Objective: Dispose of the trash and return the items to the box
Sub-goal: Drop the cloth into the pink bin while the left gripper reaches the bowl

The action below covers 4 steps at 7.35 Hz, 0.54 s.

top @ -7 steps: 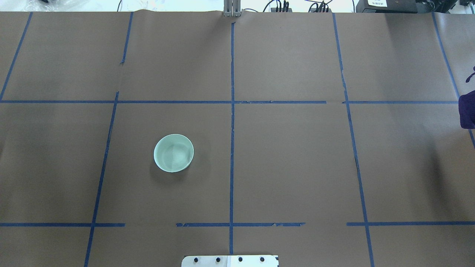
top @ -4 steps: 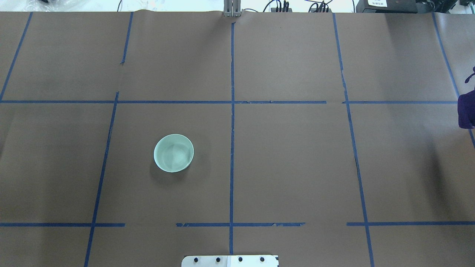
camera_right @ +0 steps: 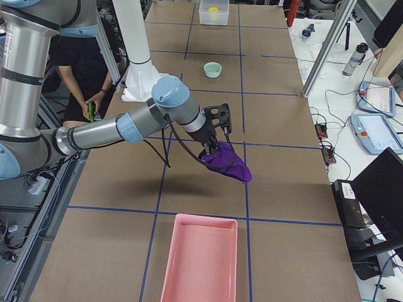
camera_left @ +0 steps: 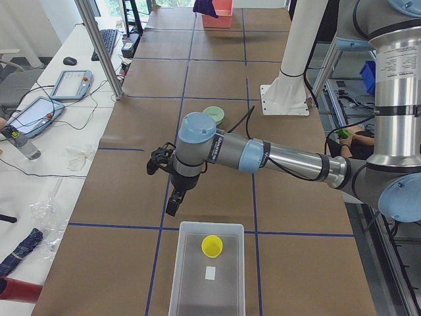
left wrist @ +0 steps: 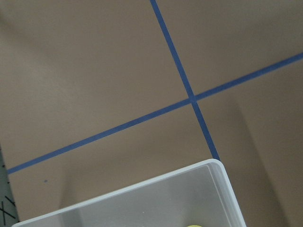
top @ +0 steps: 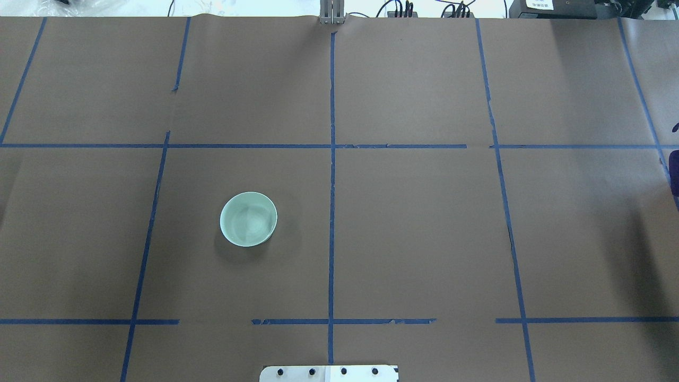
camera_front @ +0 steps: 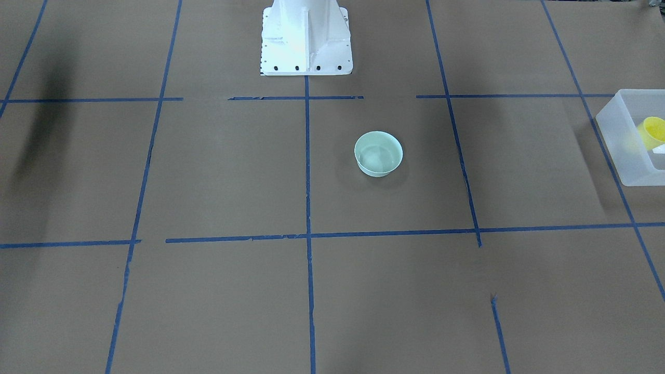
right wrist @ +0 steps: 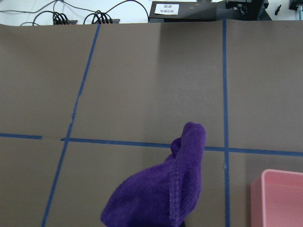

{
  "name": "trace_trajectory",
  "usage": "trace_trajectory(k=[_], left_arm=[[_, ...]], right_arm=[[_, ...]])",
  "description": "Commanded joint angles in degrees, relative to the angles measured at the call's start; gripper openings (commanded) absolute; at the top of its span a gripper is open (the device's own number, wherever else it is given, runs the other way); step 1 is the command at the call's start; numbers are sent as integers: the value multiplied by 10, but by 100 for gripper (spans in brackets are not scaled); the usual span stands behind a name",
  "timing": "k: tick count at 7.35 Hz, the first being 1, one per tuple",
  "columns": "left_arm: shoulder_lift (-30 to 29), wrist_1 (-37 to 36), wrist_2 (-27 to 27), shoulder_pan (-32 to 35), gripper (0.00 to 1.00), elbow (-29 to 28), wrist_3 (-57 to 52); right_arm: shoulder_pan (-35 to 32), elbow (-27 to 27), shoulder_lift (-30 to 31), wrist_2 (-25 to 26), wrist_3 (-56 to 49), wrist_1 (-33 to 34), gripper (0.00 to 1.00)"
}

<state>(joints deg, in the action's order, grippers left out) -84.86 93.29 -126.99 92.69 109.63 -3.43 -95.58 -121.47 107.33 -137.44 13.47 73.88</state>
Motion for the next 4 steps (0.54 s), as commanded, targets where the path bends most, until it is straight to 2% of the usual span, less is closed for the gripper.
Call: trace_trajectory(k=[1,2,3,4], left_arm=[[-21,6,-56,-58,100,35,132],[-39,7,-56,-113,100,56,220],[-45,49,-56,-159,100,59,295],[-44,102,-54,-209,100,53,374]], right_arm=[[-41,41,15,47,-151,45,0],[-67,57,2,73,-241,93,0],[-84,71,-16,86,-287,144,0],[-109,115,-32,88,-340,153,0]])
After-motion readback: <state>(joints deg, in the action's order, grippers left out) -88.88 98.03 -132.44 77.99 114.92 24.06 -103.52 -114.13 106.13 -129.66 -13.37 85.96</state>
